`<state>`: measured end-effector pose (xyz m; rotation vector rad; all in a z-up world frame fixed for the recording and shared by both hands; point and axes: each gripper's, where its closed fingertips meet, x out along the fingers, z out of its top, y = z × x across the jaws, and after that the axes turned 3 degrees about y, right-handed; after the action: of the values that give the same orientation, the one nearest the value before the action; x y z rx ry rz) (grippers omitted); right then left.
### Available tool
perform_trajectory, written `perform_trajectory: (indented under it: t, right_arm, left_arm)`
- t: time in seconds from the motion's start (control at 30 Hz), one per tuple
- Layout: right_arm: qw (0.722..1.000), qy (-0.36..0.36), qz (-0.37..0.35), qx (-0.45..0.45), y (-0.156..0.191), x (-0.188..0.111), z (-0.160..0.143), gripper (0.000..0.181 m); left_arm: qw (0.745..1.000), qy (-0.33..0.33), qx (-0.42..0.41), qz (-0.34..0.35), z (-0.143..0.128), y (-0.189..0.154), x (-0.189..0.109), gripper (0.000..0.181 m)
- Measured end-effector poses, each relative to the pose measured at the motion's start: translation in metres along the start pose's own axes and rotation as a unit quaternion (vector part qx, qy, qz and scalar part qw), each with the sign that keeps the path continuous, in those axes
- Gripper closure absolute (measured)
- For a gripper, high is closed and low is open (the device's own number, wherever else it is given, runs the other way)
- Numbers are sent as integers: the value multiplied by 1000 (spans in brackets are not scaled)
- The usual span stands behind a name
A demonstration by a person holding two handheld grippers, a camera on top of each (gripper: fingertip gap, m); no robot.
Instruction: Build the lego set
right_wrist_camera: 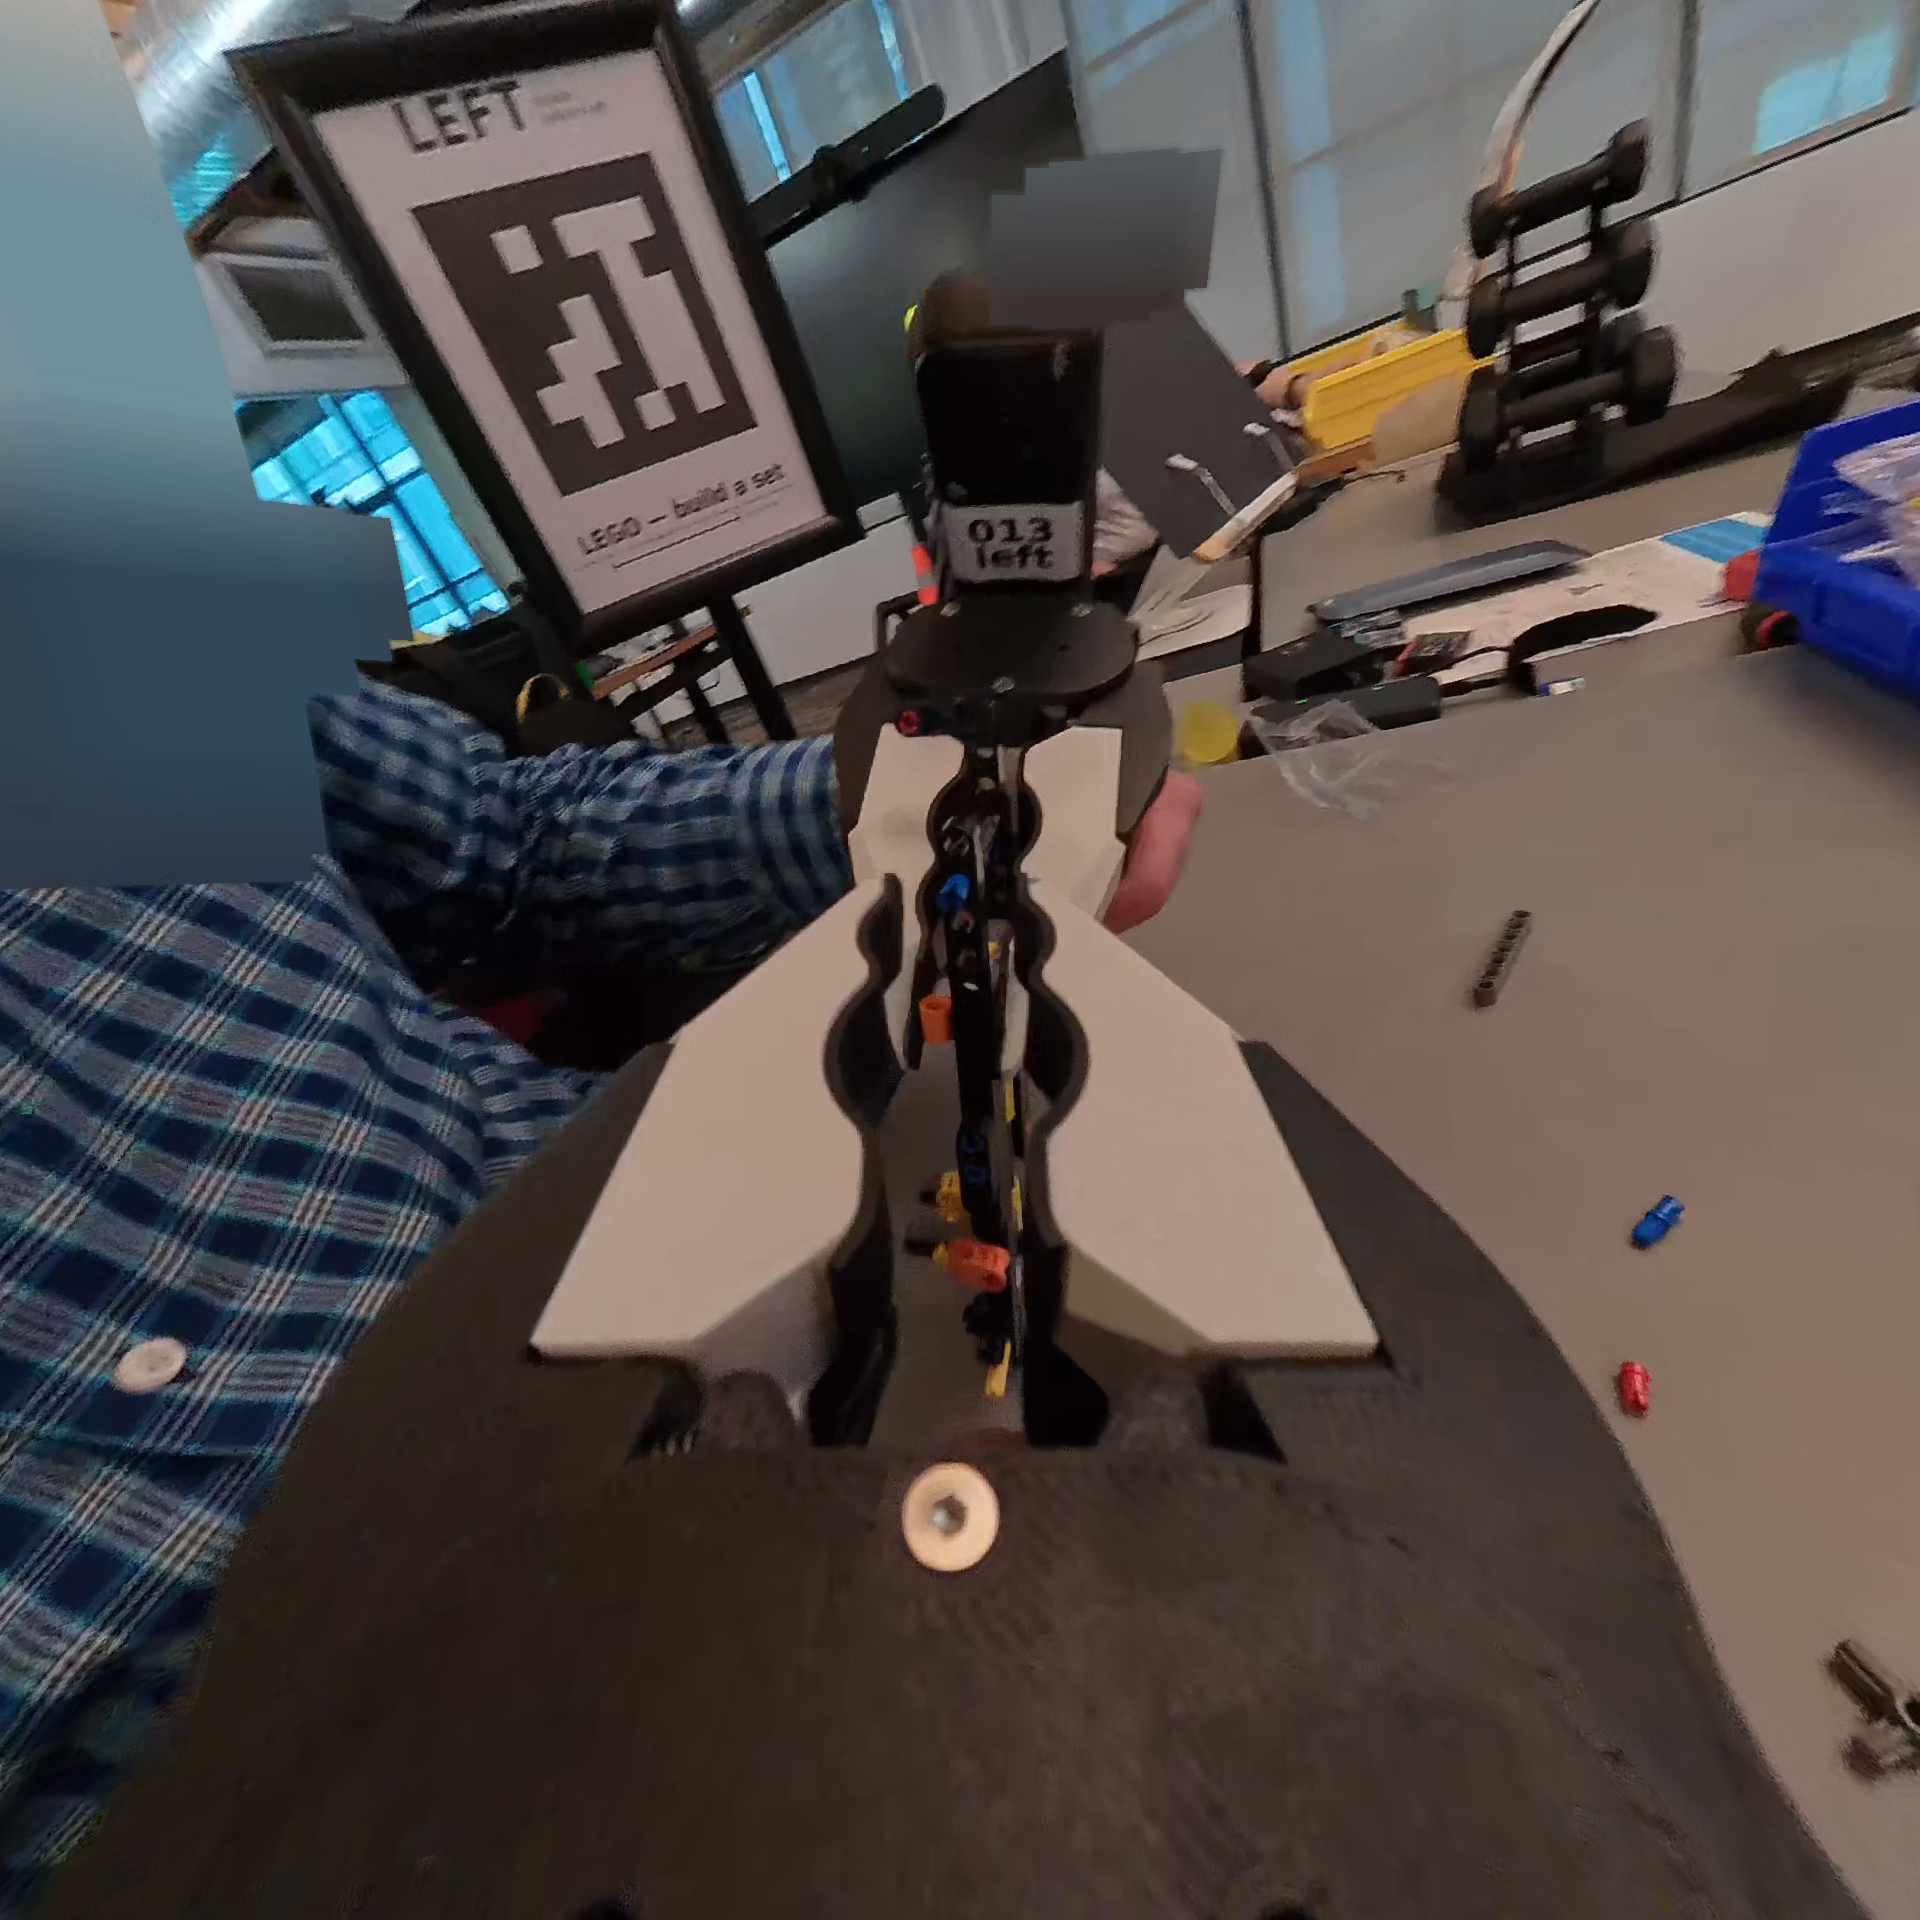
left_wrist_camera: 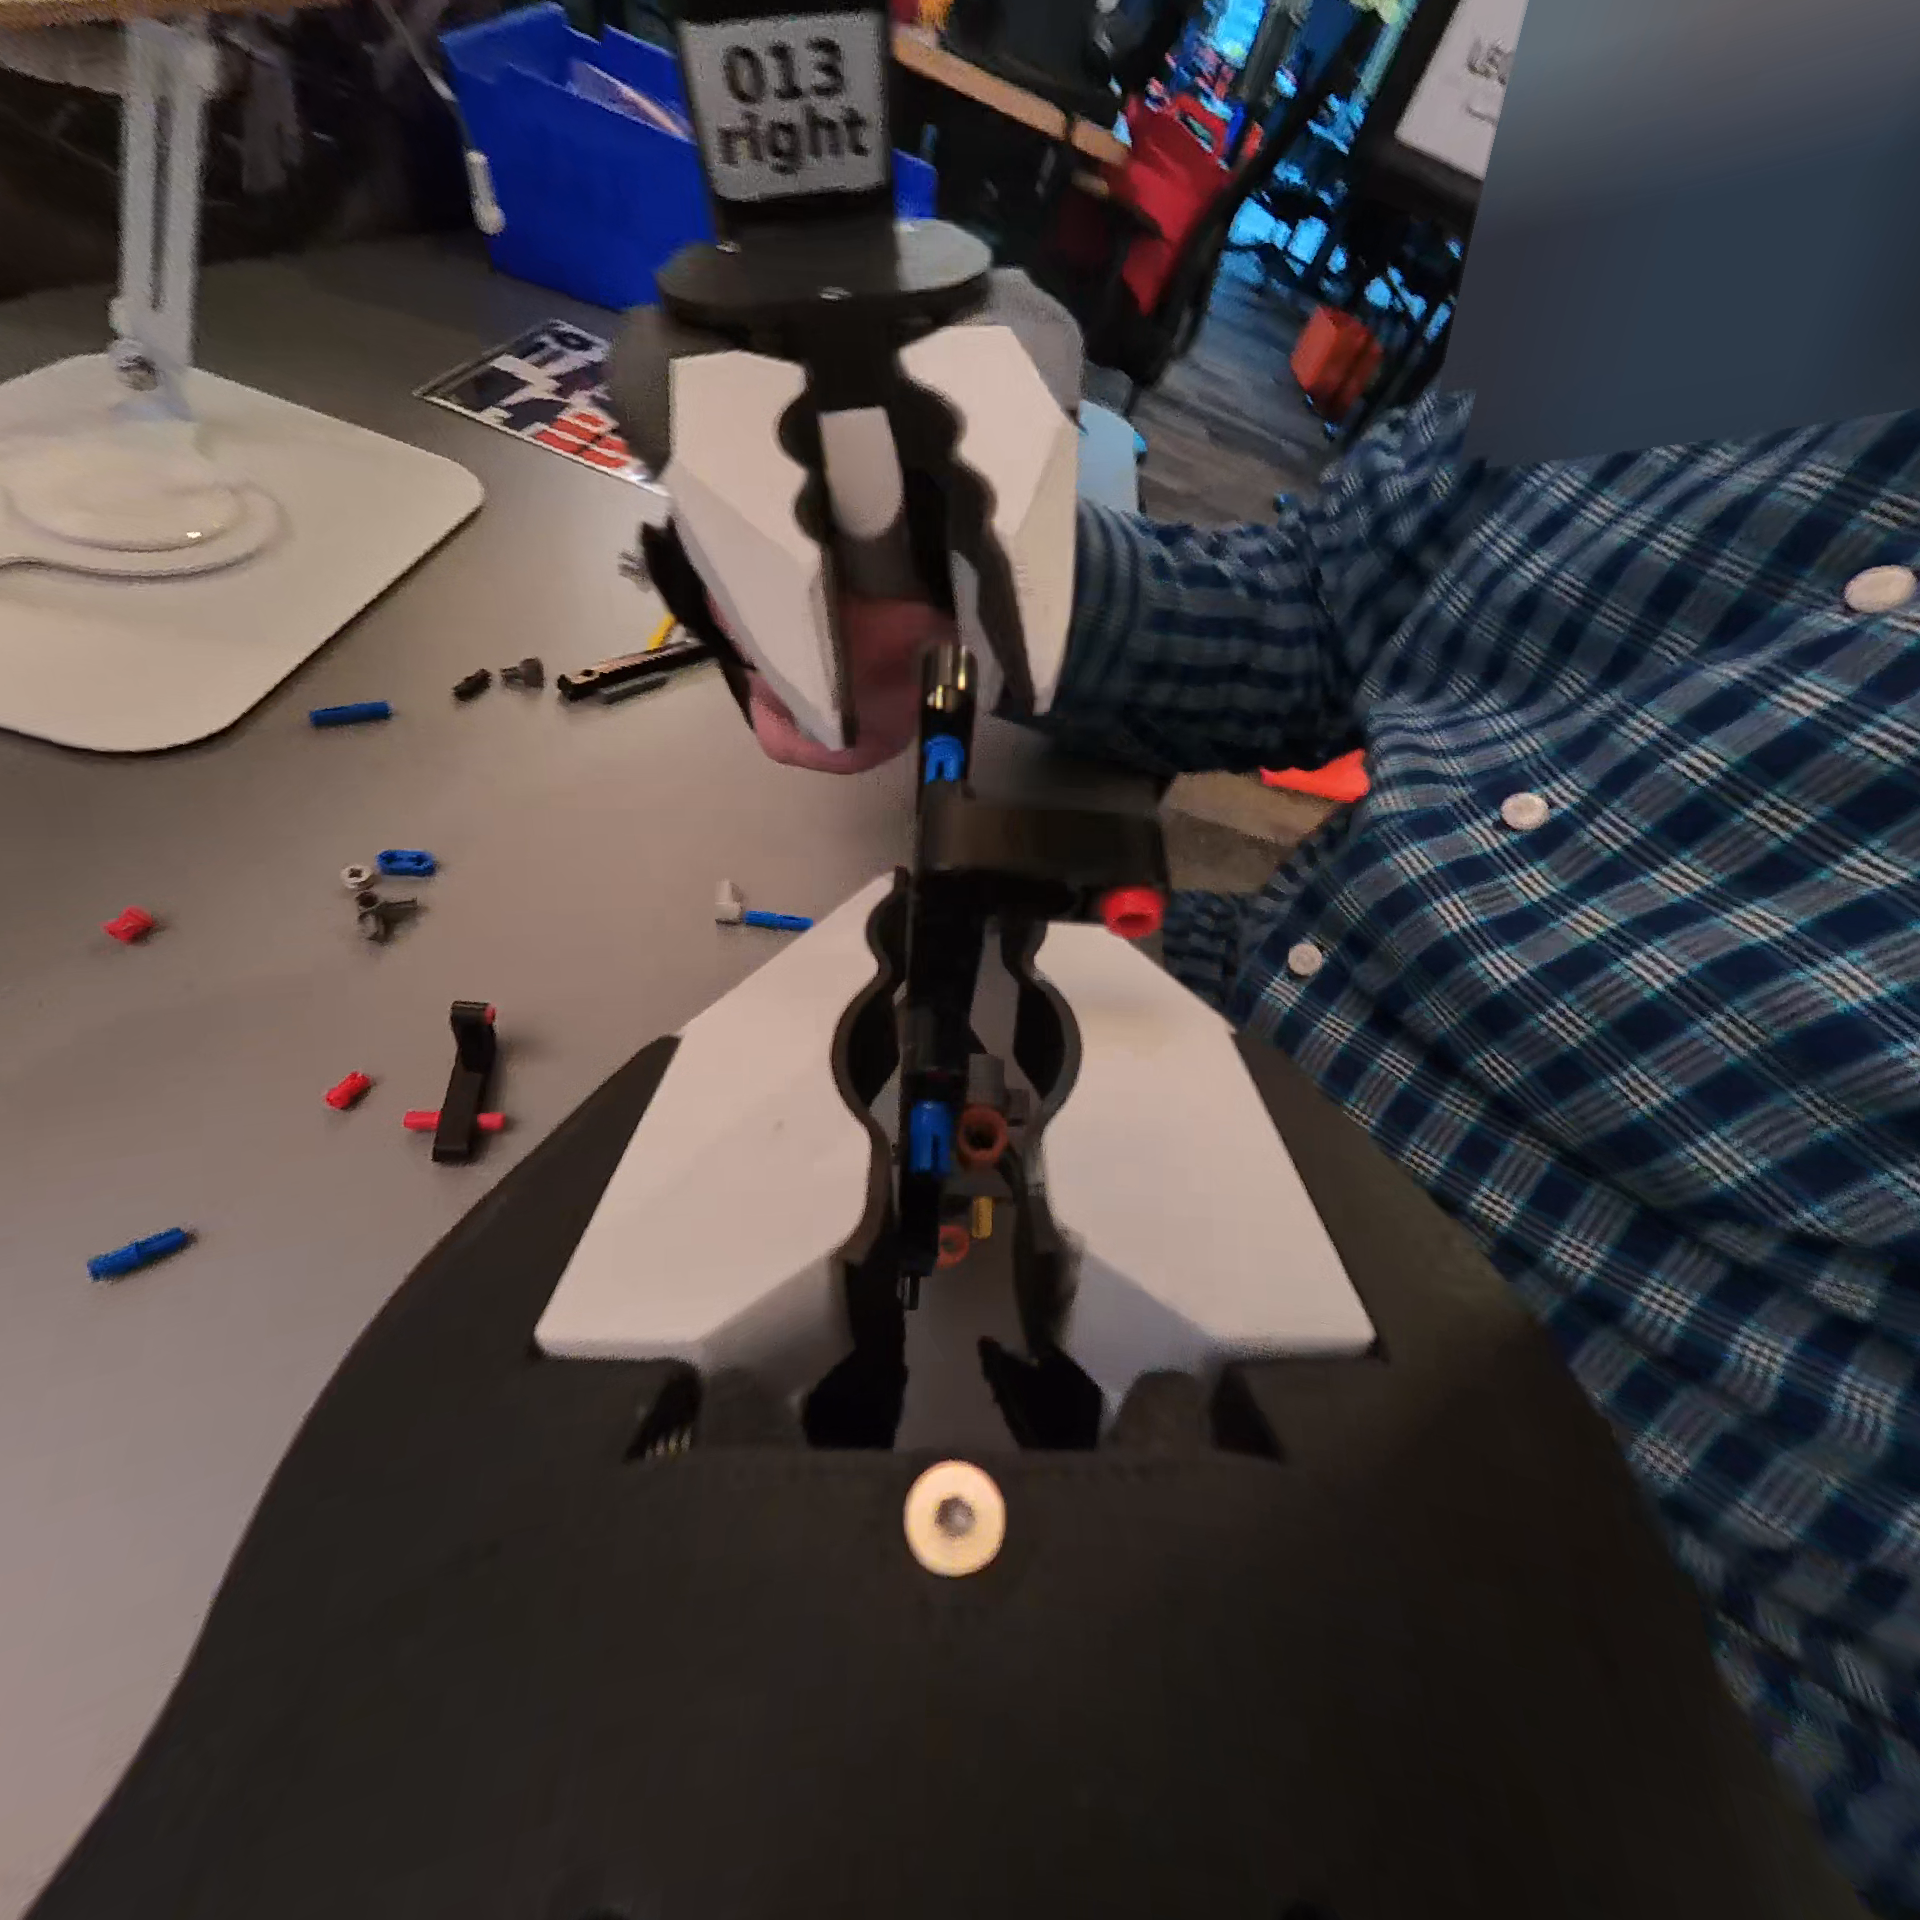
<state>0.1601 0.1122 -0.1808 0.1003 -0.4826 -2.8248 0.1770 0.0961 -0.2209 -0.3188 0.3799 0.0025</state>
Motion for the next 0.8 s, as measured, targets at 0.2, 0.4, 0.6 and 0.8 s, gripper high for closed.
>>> perform_trajectory:
  t: [0.2,0.4,0.6,0.8]
  right_arm:
    - [993,70,85,-46,25,5,-7,163]
    - [985,115,116,-52,32,10,-16,167]
    - [980,143,108,-81,34,13,-19,168]
    - [984,138,51,-98,24,10,-16,175]
  left_arm:
    - [995,73,32,-68,-9,-19,6,167]
    - [988,114,55,-92,-17,-30,8,167]
    - [984,137,64,-95,-20,-33,7,167]
    - [993,108,33,-45,-13,-17,5,161]
